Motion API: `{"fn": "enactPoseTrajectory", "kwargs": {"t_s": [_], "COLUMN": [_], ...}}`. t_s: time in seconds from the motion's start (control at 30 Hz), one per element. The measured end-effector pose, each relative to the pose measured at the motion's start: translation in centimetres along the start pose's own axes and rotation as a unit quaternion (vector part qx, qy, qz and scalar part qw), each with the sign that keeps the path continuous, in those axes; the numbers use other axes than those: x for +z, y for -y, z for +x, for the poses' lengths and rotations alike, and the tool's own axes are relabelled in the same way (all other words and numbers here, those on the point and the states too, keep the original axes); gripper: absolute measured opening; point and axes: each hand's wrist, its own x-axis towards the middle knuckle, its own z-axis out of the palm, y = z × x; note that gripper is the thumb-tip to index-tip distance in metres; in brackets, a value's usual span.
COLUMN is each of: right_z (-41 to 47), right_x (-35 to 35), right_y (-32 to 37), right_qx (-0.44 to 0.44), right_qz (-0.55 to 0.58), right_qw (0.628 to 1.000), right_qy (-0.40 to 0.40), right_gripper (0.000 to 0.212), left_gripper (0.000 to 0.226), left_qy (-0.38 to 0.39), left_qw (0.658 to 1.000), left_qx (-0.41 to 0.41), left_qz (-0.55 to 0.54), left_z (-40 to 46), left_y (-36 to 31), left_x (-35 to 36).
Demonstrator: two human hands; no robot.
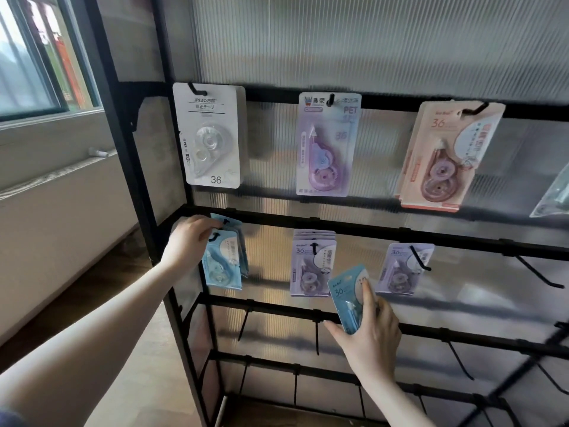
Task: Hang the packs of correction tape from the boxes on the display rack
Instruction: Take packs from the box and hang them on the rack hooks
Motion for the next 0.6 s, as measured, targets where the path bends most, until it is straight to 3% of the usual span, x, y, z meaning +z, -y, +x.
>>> {"fn": "enactPoseTrajectory", "kwargs": {"t_s": [0.13,0.3,0.6], "right_z": [0.0,0.1,1.5], "right_x": [-1.4,-4.0,-11.0], "right_y": [-1.4,-4.1,-13.0], "right_qx": [0.030,0.051,0.045], "right_qz": [0.004,0.012,0.046], "right_qw": [1.000,0.998,0.997], "right_qy": [-0.004,-0.018,-0.046], "right_gripper": [0.111,0.105,0.095], "left_gripper": [0.032,0.030,0.030], "left_qy": [-0.057,-0.072,-0.079], "left_qw": [0.998,0.997,0.996], "left_qx": [-0.020,-0.030,-0.041], "left_qz": [0.008,0.021,-0.002], "left_z": [-0.7,-2.2,-6.9], "left_y": [-1.2,-4.0,-15.7], "left_x": [-0.7,-0.9,3.3]}}
